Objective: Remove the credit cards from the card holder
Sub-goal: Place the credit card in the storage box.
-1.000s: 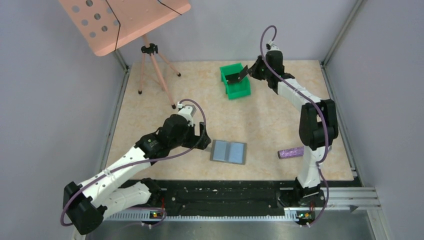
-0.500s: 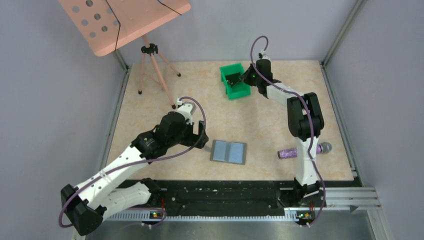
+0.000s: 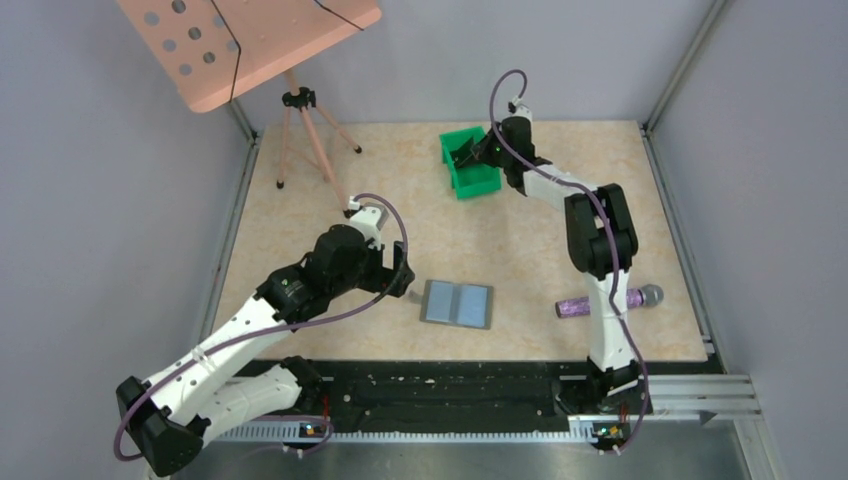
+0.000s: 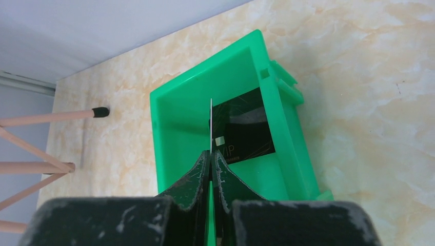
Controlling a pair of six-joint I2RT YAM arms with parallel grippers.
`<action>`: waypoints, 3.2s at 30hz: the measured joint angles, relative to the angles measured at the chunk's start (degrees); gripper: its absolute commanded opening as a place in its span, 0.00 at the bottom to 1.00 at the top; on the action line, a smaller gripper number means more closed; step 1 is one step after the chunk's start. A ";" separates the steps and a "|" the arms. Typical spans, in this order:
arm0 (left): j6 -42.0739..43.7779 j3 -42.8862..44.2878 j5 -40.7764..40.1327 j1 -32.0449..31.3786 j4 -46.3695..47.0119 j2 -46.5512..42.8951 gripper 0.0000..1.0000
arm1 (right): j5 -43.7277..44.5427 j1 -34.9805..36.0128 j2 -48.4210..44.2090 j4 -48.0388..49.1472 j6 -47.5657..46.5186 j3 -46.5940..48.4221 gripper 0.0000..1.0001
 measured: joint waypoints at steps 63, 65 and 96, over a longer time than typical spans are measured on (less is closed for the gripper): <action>-0.17 -0.04 -1.55 0.02 0.00 -1.44 0.99 | 2.89 1.14 12.44 -19.91 -10.73 22.91 0.16; -0.20 -0.04 -1.73 0.02 -0.02 -1.44 0.99 | 2.36 1.14 12.52 -20.00 -10.78 22.91 0.05; -0.26 -0.24 -2.21 0.02 0.00 -1.88 0.99 | 0.37 0.96 10.45 -9.62 -9.77 15.96 0.00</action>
